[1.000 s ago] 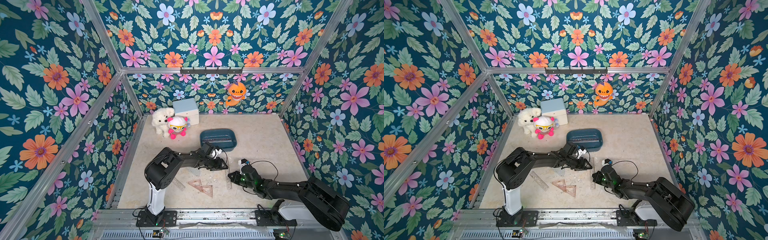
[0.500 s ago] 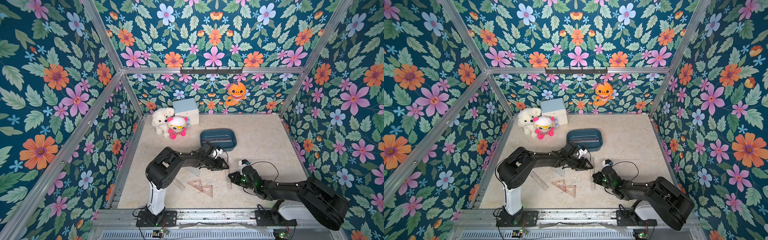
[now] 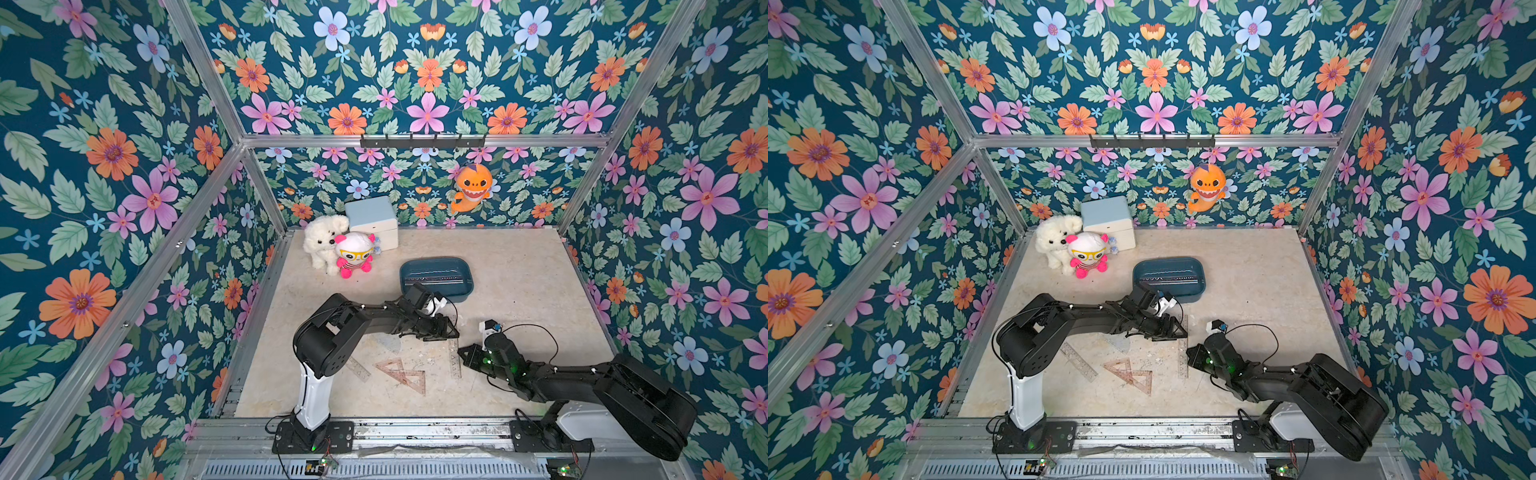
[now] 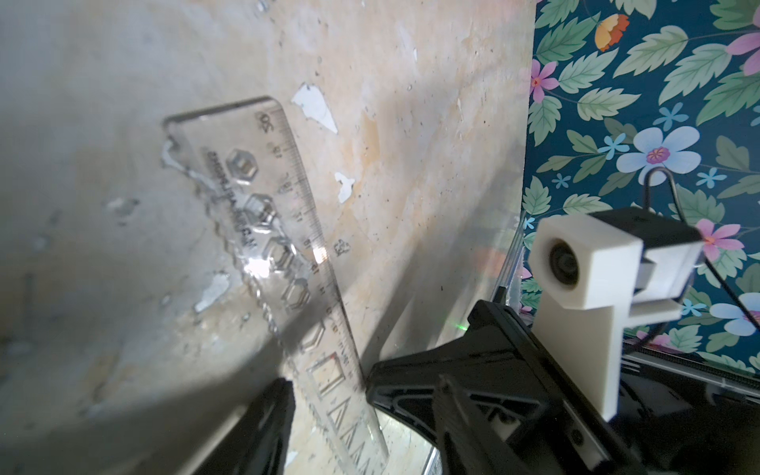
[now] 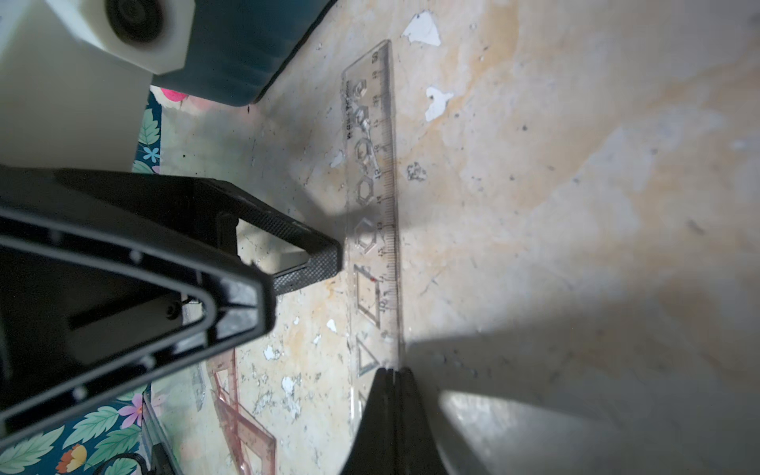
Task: Put the scattered rulers into the storage box
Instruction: Pick up the ruler from the center of the board.
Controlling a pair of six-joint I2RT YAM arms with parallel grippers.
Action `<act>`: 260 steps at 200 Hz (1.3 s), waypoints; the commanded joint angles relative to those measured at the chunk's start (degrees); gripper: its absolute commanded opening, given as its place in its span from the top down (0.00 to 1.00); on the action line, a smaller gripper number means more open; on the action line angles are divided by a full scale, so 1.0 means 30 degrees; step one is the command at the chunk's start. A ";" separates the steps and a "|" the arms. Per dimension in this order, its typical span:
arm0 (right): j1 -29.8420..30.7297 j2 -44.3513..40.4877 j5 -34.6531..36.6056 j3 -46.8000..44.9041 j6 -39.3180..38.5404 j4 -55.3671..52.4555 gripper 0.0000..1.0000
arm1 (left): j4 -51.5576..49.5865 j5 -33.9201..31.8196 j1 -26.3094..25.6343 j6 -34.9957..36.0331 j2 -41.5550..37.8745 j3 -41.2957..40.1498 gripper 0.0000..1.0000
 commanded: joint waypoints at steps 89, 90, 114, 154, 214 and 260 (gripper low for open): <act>-0.0007 -0.1524 0.0434 0.1506 -0.0312 -0.3539 1.00 | -0.4210 -0.3714 0.0212 0.0791 -0.1358 -0.0594 0.41; -0.0007 -0.1502 0.0435 0.1515 -0.0322 -0.3526 1.00 | -0.4217 -0.3714 0.0219 0.0794 -0.1372 -0.0594 0.41; -0.0015 -0.0845 0.0269 0.1679 -0.0214 -0.3054 1.00 | -0.4279 -0.3570 0.0258 0.0995 -0.1363 -0.0567 0.42; -0.0015 0.0423 -0.0001 0.1509 -0.0038 -0.1983 1.00 | -0.4345 -0.3283 0.0320 0.1192 -0.1127 -0.0507 0.42; -0.0022 -0.0317 0.0047 0.1412 -0.0145 -0.2424 1.00 | -0.3558 -0.2792 0.0280 0.0746 -0.0621 -0.0801 0.41; -0.0018 -0.0720 -0.0026 0.1863 -0.0434 -0.2810 1.00 | -0.3347 -0.2723 0.0289 0.0601 -0.0594 -0.0948 0.41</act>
